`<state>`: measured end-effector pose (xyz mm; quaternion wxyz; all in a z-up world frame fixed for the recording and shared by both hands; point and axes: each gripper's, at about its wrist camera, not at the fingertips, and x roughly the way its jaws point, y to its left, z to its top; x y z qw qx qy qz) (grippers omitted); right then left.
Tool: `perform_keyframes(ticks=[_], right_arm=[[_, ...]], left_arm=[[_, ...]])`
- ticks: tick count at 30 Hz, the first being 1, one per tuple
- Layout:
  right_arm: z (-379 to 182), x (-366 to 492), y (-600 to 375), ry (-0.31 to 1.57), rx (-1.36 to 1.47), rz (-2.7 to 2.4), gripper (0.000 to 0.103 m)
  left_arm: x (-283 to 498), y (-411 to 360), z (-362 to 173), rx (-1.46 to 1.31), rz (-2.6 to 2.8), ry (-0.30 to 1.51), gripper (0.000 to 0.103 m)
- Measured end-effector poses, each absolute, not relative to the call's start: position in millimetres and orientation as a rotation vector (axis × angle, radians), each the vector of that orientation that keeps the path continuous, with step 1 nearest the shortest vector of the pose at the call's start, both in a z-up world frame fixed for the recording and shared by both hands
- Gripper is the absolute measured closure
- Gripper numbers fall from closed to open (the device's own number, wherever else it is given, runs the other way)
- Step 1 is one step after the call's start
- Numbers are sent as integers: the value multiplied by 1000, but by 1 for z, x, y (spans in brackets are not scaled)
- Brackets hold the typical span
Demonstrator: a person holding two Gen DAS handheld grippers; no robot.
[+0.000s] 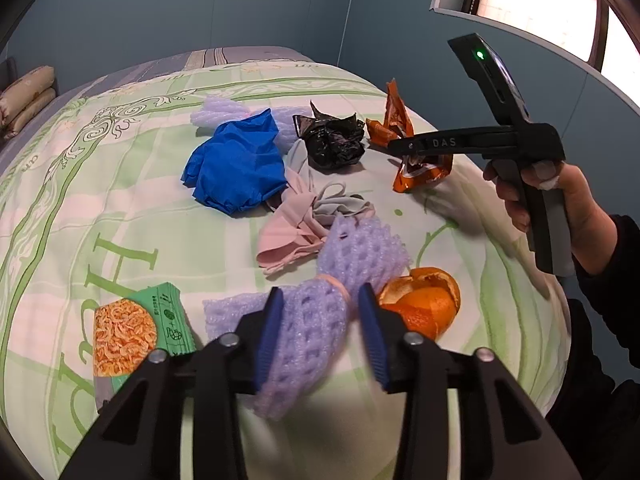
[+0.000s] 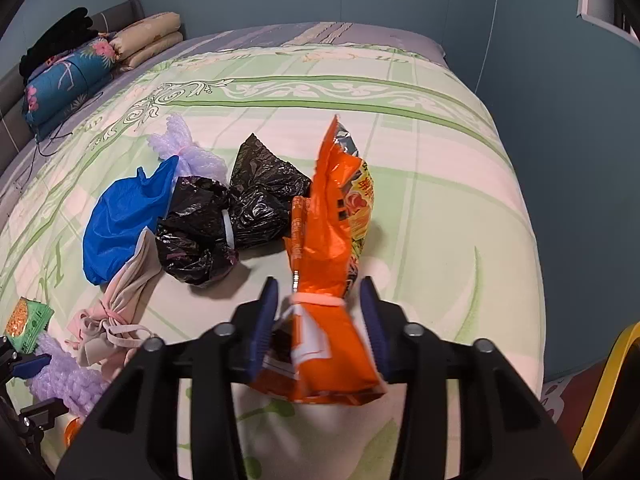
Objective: Collect trash
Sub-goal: 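Grasp the orange snack wrapper with the right tool while the left tool grasps the purple foam net, then carry the orange wrapper and purple foam net over the yellow-rimmed bin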
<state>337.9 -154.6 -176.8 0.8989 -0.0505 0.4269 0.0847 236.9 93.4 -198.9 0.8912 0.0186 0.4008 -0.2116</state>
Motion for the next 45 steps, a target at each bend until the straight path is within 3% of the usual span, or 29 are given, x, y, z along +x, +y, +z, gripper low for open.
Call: perform_keyframes(ticks=[7,14,35,45], right_arm=[[-176,336,-154,891,-116,157,74],[-154,315,-167,842,-102,163,76],[-62,209,-215,734,28,324,76],[-33,171,-250,658,46,306,76]], left_arm=[[232,81,-202,109,-406,843,70],[231,91,-193,46,-393,848,82],[185,124,-122,-113,-298,745,83],[179,94,-92,-128,-330,699,83]])
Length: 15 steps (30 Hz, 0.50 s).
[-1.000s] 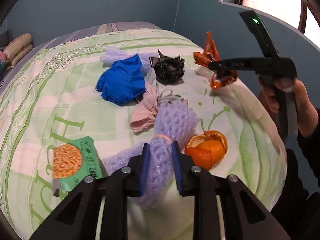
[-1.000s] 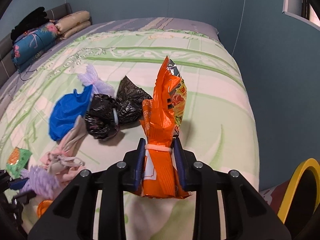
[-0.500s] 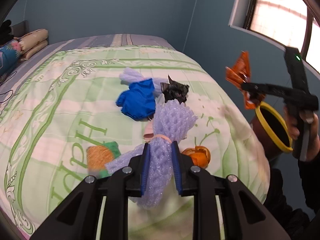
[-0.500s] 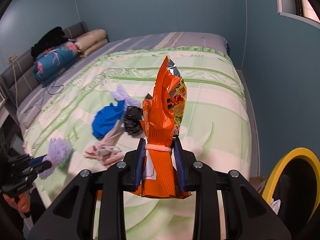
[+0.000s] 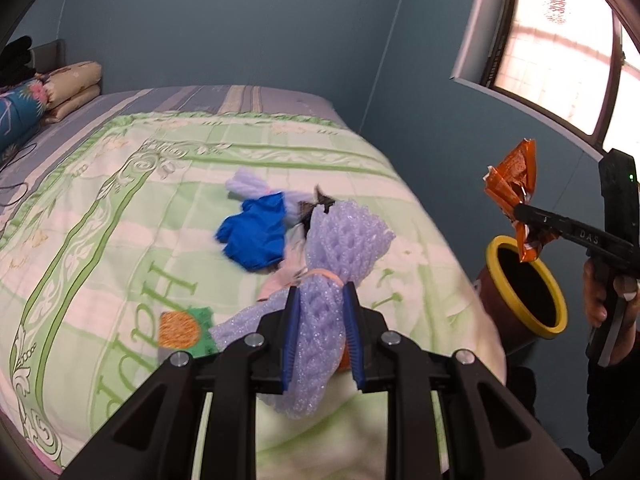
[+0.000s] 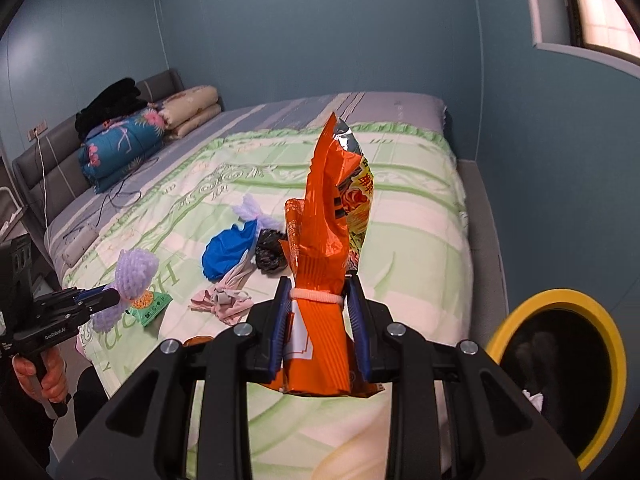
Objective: Collect trash
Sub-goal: 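Carry the orange wrapper and purple foam net over the yellow-rimmed bin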
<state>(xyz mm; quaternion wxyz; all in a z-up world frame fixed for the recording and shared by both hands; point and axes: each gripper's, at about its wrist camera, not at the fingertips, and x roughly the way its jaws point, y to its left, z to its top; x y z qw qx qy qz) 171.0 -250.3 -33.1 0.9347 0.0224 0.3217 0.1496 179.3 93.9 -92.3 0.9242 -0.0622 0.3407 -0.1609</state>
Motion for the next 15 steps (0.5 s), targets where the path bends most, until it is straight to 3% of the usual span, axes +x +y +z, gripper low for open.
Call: perform_keyframes(ticks=[15], right_arm=[[-3,124,-347,532,130,160,76]], left_arm=[[194,-18,-47,-103,-518,634,83]])
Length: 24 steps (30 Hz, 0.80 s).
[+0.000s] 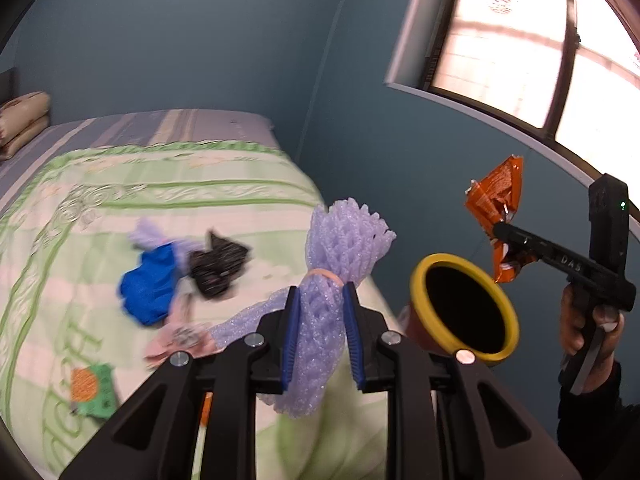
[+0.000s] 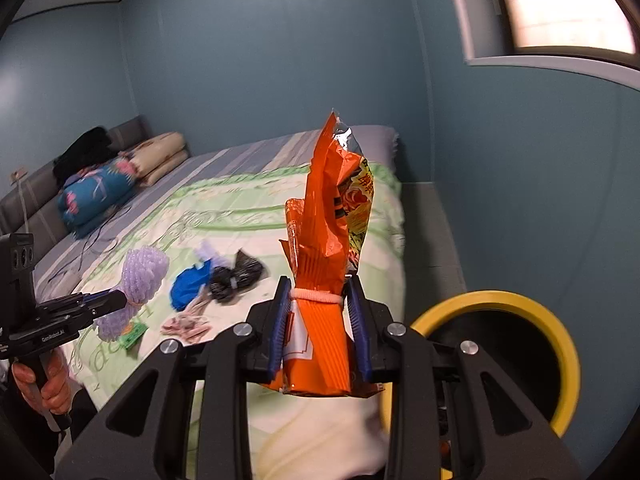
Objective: Collect trash
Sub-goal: 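Carry the orange wrapper and purple foam net over the yellow-rimmed bin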
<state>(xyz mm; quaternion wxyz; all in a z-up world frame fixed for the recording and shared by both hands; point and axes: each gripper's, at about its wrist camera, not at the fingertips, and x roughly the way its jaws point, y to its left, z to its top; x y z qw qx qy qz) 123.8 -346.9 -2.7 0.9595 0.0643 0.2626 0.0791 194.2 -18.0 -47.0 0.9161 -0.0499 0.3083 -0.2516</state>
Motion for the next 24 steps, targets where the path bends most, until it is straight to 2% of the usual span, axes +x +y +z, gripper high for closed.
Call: perform_keyframes(ticks=[11,24], right_arm=[[-1,100,-418,502,173,5,76],[-33,106,-461,546,197,-120,76]], left_arm=[[214,-117,-35,-66,-667,639,83],[235,-213,-58,-52,-790,700,83]])
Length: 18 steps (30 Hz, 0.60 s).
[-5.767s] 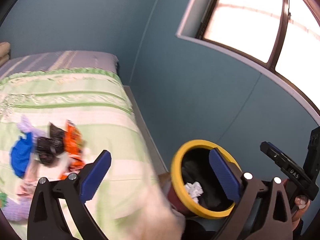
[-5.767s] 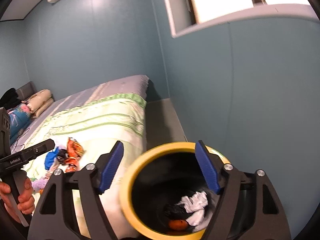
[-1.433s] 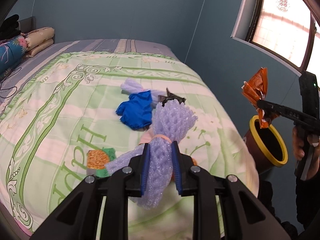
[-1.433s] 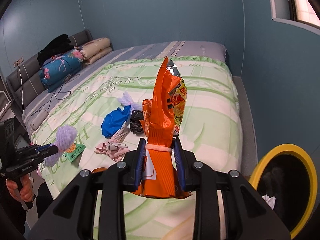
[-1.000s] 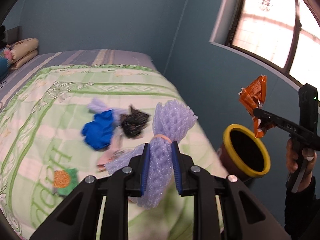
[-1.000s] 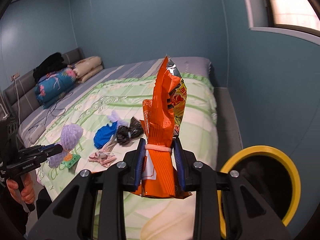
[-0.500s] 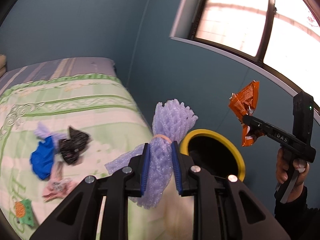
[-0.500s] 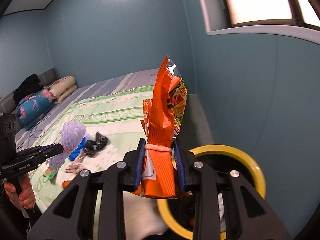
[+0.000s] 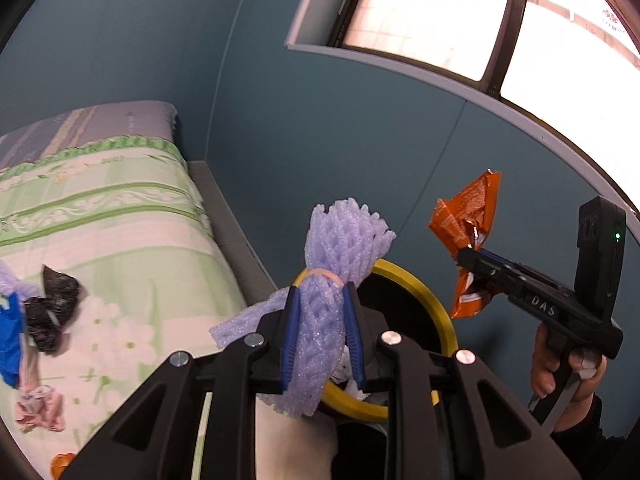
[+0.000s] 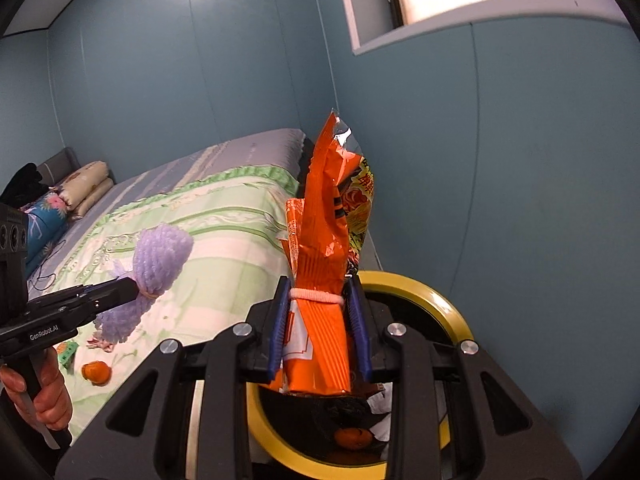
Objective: Collect trash
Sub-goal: 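Carry the orange wrapper and purple foam net over the yellow-rimmed bin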
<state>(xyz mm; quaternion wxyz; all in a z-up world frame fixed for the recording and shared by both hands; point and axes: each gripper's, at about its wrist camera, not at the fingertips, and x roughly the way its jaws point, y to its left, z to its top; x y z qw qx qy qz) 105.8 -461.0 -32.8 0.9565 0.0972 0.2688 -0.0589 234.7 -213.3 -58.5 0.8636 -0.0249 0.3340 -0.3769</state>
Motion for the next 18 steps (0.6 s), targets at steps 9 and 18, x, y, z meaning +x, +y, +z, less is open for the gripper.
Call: perform_keyframes(ticks=[9,18], right_arm=[[-65,122,-482,610,238,-157,76],[-93,130,-490,664,250,-190,76]], left_arm=[[247,-262,-87,-34,-844,770,82],[263,-292,-120,-41,-867,850,82]])
